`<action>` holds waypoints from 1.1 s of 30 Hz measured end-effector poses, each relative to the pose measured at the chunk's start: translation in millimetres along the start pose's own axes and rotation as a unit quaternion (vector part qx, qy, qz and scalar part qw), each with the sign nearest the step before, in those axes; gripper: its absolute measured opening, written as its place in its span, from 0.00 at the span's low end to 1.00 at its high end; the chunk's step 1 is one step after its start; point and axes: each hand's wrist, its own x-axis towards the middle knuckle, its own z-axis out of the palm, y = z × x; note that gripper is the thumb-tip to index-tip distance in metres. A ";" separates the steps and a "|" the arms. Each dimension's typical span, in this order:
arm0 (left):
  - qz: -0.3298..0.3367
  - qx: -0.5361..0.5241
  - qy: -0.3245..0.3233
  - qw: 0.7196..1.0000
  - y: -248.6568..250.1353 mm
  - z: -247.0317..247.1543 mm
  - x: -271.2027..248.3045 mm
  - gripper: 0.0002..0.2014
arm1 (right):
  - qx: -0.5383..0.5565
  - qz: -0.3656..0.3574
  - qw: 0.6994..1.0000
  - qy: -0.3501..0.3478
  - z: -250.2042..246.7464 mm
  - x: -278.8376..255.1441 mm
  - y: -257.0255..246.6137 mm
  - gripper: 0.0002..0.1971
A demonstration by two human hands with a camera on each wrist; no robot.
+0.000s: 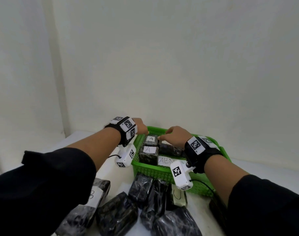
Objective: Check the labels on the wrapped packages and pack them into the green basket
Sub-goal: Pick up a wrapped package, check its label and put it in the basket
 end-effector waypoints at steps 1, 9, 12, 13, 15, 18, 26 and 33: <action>0.011 0.010 0.004 1.000 -0.2 -1.7 -3.0 0.27 | -0.009 -0.010 1.000 0.002 -2.1 -7.4 0.6 0.30; 0.085 0.021 0.043 0.995 3.0 -2.8 -71.8 0.33 | -0.041 -0.073 0.996 0.015 -8.5 -70.9 5.8 0.41; 0.104 0.033 0.045 0.993 -2.2 3.2 -100.4 0.33 | -0.036 -0.092 0.995 0.016 -8.7 -94.6 0.0 0.43; 0.110 0.035 0.047 0.992 -4.7 5.0 -108.8 0.33 | -0.031 -0.100 0.994 0.019 -8.4 -102.1 -2.2 0.43; 0.118 0.037 0.044 0.991 -11.6 9.1 -123.9 0.34 | -0.023 -0.119 0.992 0.023 -6.4 -115.7 -6.3 0.44; 0.120 0.039 0.036 0.991 -25.1 16.1 -143.8 0.34 | -0.011 -0.144 0.989 0.027 -0.3 -130.5 -9.9 0.46; 0.128 0.039 0.022 0.991 -51.5 40.5 -189.1 0.35 | -0.007 -0.189 0.982 0.004 32.4 -154.5 -14.6 0.48; 0.121 0.081 0.011 0.989 -60.9 65.7 -221.5 0.42 | -0.050 -0.247 0.965 -0.068 59.3 -178.6 -29.9 0.49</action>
